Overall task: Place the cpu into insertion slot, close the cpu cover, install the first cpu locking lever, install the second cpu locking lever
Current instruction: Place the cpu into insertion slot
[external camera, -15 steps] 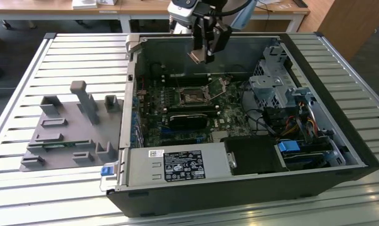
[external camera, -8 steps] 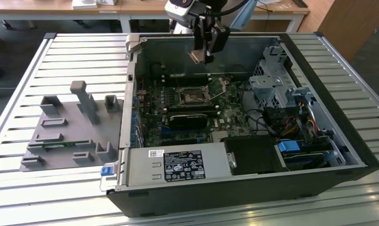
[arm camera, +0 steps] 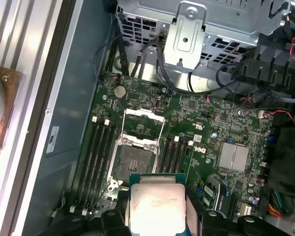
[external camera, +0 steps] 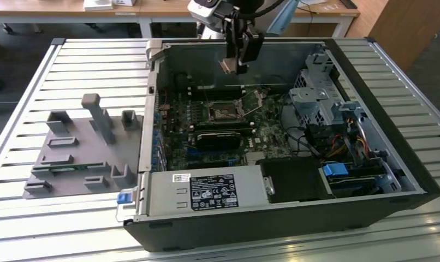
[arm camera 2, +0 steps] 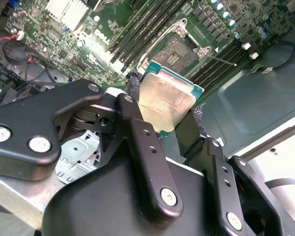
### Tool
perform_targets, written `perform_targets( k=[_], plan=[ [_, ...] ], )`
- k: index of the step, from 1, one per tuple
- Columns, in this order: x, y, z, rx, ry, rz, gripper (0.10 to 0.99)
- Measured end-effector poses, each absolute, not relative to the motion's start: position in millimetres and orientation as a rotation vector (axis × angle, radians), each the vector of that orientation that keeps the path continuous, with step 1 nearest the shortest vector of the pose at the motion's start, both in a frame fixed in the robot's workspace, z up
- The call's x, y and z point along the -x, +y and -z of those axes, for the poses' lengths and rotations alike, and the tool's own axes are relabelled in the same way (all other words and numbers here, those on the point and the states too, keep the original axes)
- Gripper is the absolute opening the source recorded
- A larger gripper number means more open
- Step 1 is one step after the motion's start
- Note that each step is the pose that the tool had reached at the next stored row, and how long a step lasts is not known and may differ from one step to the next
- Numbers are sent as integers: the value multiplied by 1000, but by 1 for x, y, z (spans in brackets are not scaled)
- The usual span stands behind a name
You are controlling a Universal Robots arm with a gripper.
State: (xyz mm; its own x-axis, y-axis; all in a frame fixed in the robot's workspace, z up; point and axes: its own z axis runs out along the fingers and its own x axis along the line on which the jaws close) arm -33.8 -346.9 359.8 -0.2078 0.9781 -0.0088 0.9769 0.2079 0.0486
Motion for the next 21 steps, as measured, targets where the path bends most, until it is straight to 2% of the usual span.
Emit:
perform_targets(
  k=[21],
  plan=[
    [34, -347, -345, -2127, 2275, -69, 537]
  ],
)
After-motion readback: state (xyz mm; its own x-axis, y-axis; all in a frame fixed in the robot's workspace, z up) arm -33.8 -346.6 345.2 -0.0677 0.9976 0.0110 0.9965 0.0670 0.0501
